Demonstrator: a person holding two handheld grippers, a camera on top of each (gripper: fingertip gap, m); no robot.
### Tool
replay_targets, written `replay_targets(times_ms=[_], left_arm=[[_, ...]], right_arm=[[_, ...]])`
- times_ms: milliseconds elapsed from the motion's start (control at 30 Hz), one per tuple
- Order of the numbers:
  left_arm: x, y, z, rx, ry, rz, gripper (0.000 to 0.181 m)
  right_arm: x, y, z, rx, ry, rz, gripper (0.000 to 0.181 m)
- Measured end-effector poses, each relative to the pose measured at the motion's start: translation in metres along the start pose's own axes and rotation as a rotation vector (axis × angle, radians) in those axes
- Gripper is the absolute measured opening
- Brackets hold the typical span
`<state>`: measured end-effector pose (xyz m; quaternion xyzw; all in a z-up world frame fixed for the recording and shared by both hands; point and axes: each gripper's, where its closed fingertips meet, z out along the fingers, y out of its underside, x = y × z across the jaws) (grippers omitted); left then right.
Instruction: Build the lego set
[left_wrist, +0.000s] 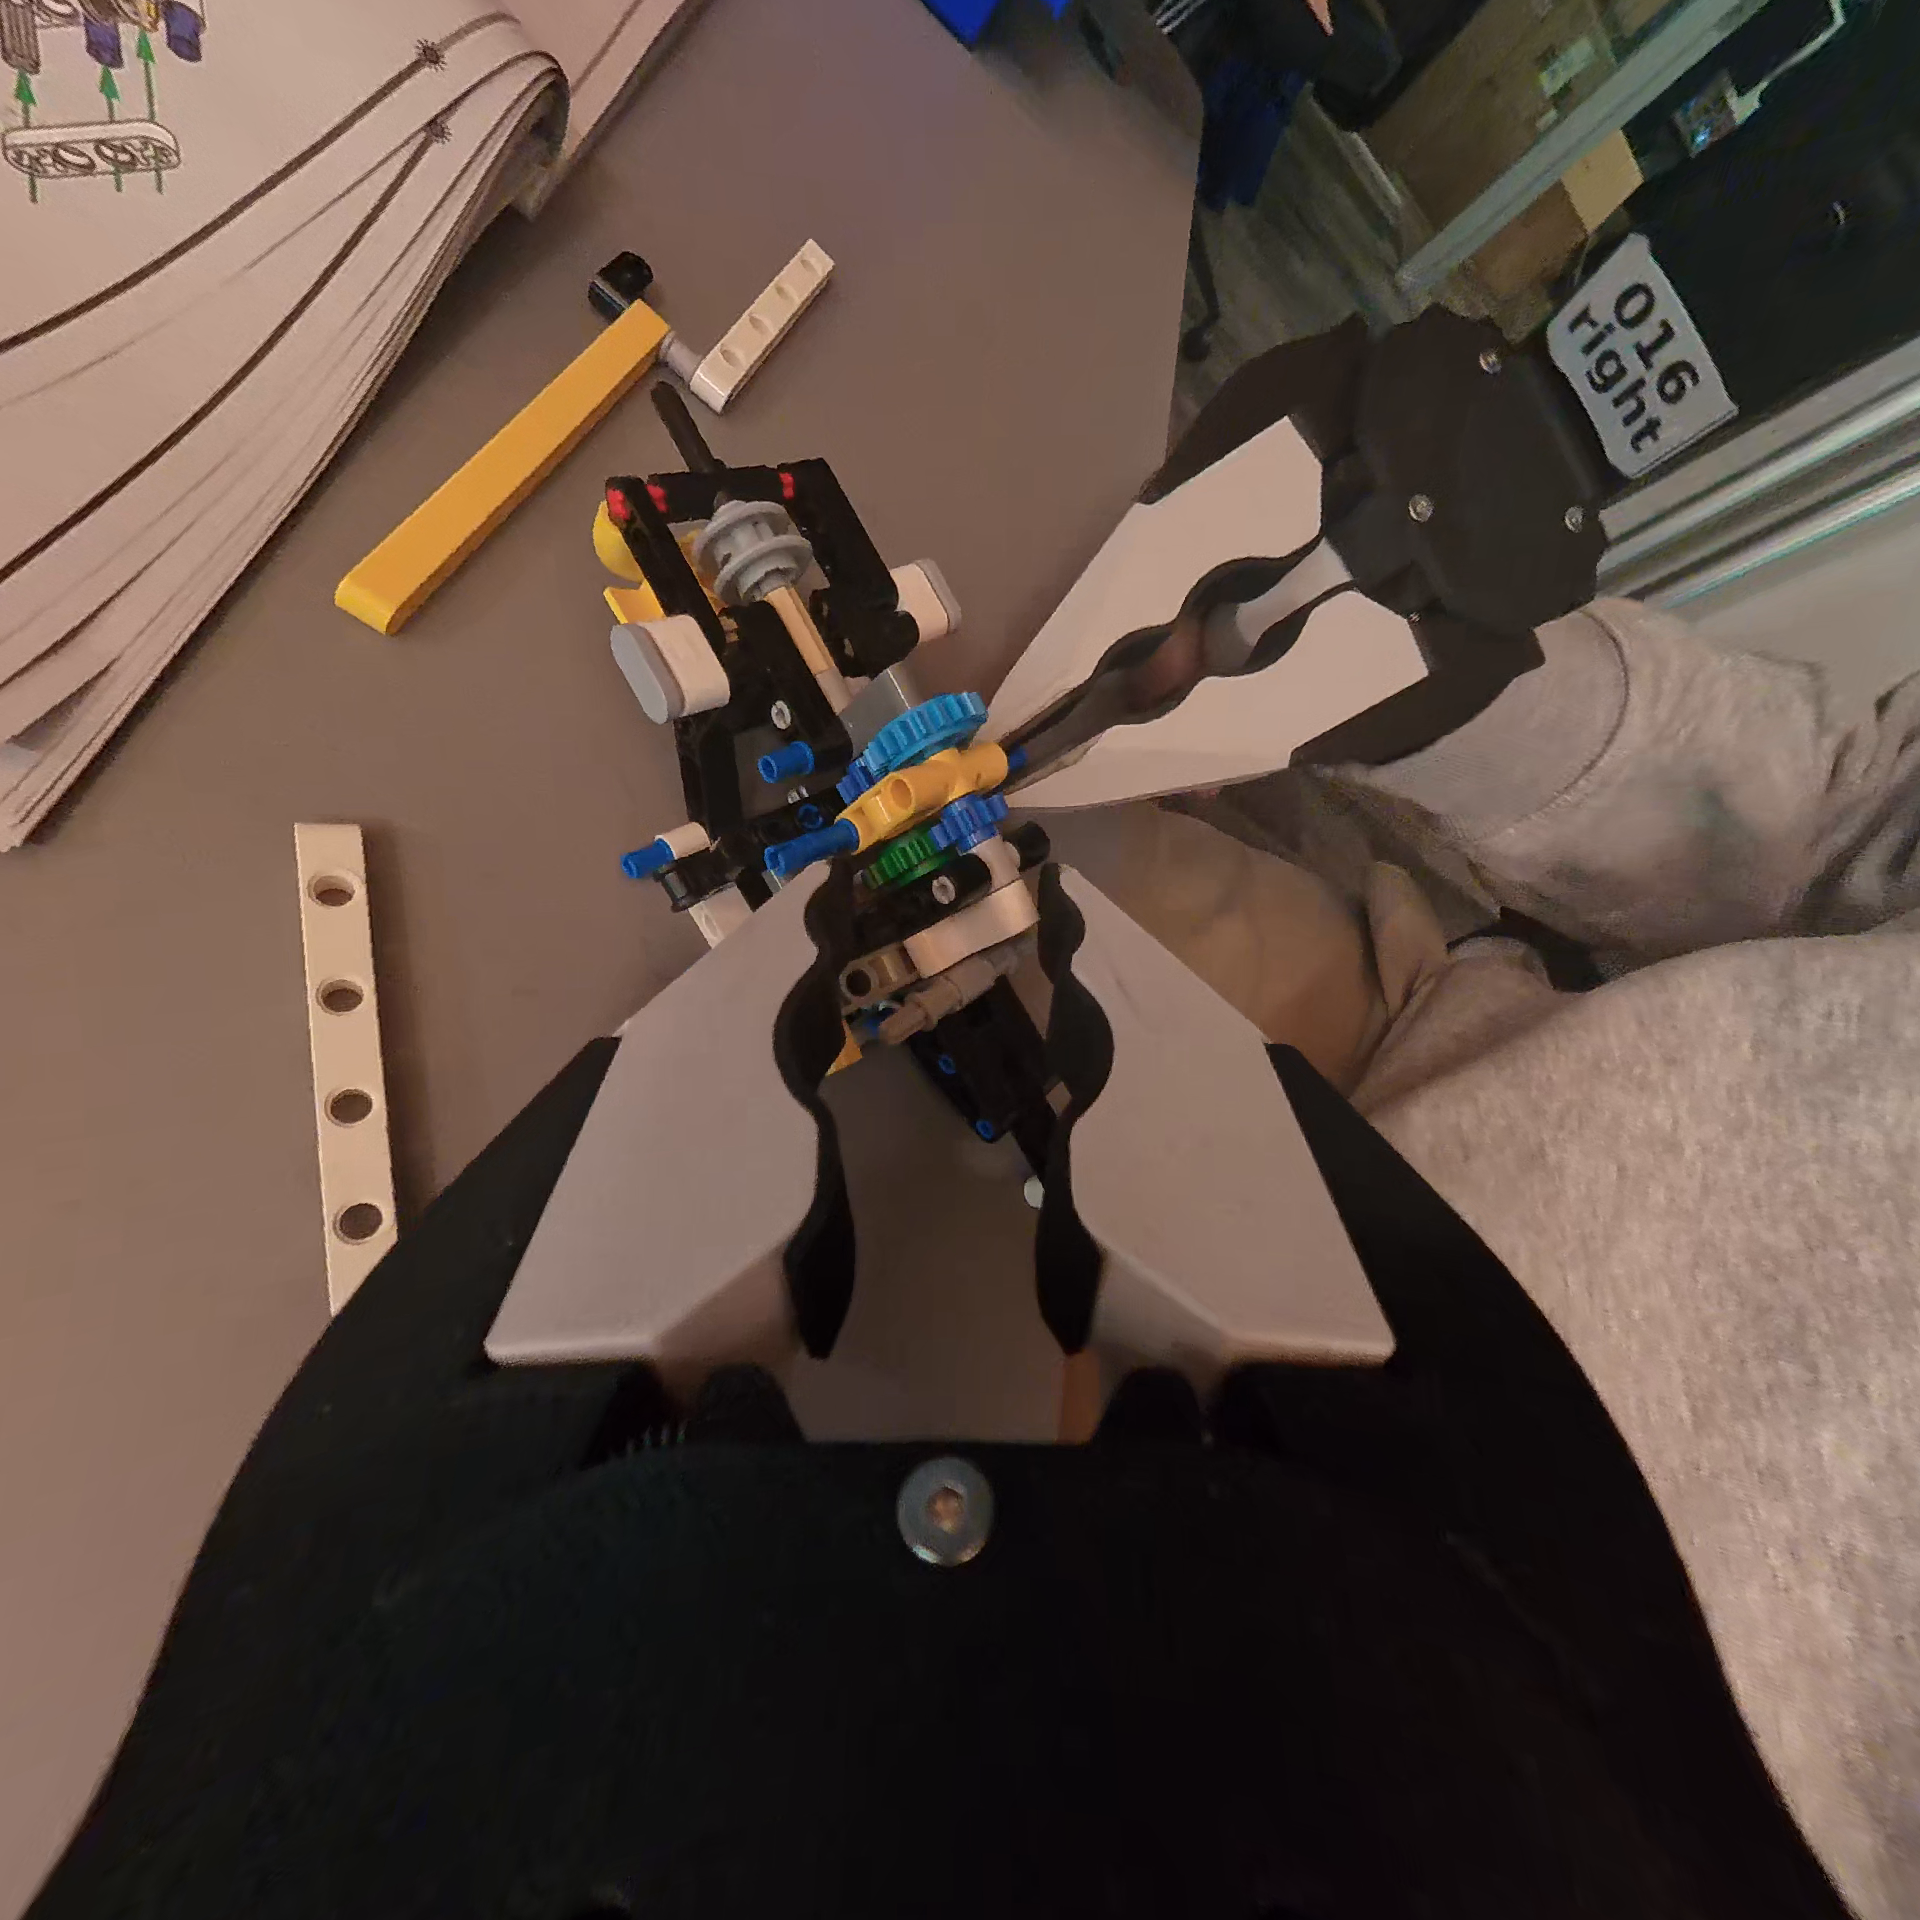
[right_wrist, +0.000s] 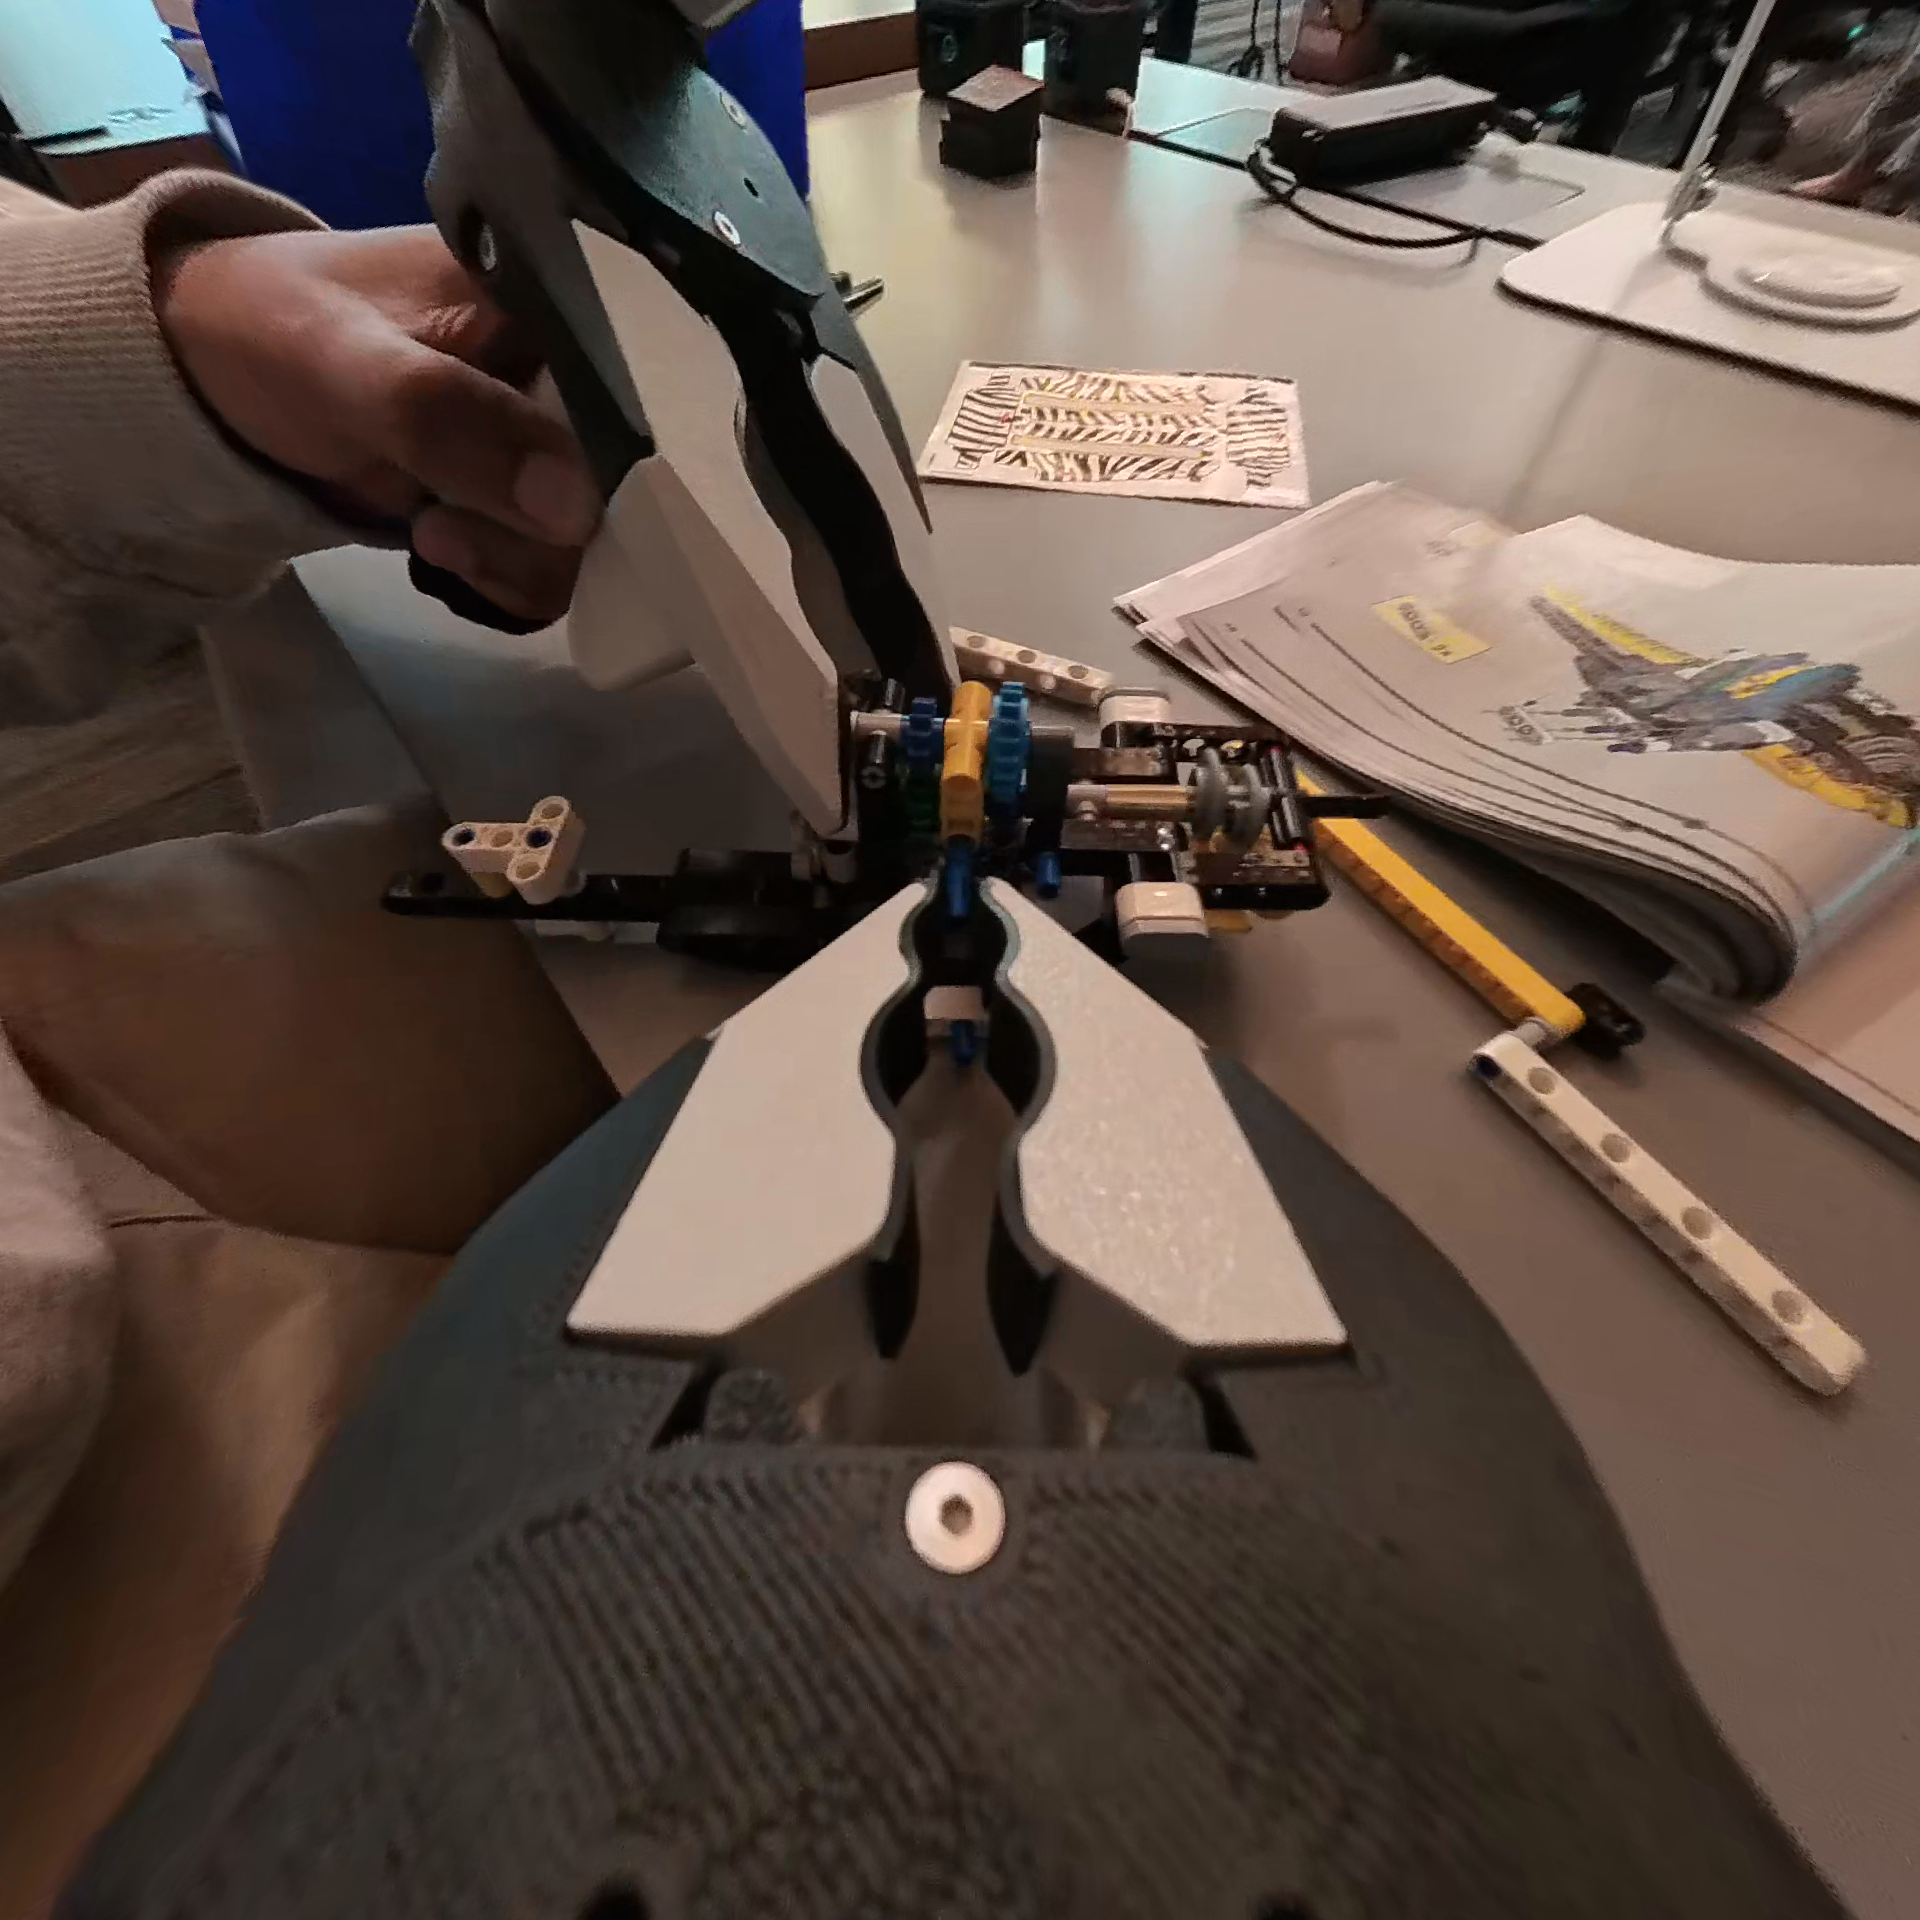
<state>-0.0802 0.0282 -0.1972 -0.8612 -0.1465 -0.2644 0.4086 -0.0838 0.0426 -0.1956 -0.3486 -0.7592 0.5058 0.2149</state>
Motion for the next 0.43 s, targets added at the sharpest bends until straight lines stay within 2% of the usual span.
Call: replay_targets(times_ms=[33, 200, 300, 433], left_arm=[[0.000, 0.000, 0.000, 0.002, 0.002, -0.001, 0.035], [-0.002, -0.001, -0.001, 0.014, 0.005, -0.011, 0.035], [0.001, 0.000, 0.001, 0.003, 0.017, -0.007, 0.036], [0.000, 0.002, -0.001, -0.016, -0.008, 0.016, 0.035]], right_arm=[[0.000, 0.000, 0.000, -0.004, -0.009, 0.017, 0.003], [-0.001, 0.004, 0.004, -0.032, -0.043, 0.144, 0.003], [-0.005, 0.013, 0.012, -0.110, -0.044, 0.091, 0.004], [-0.003, 0.007, 0.009, -0.069, -0.050, 0.118, 0.002]])
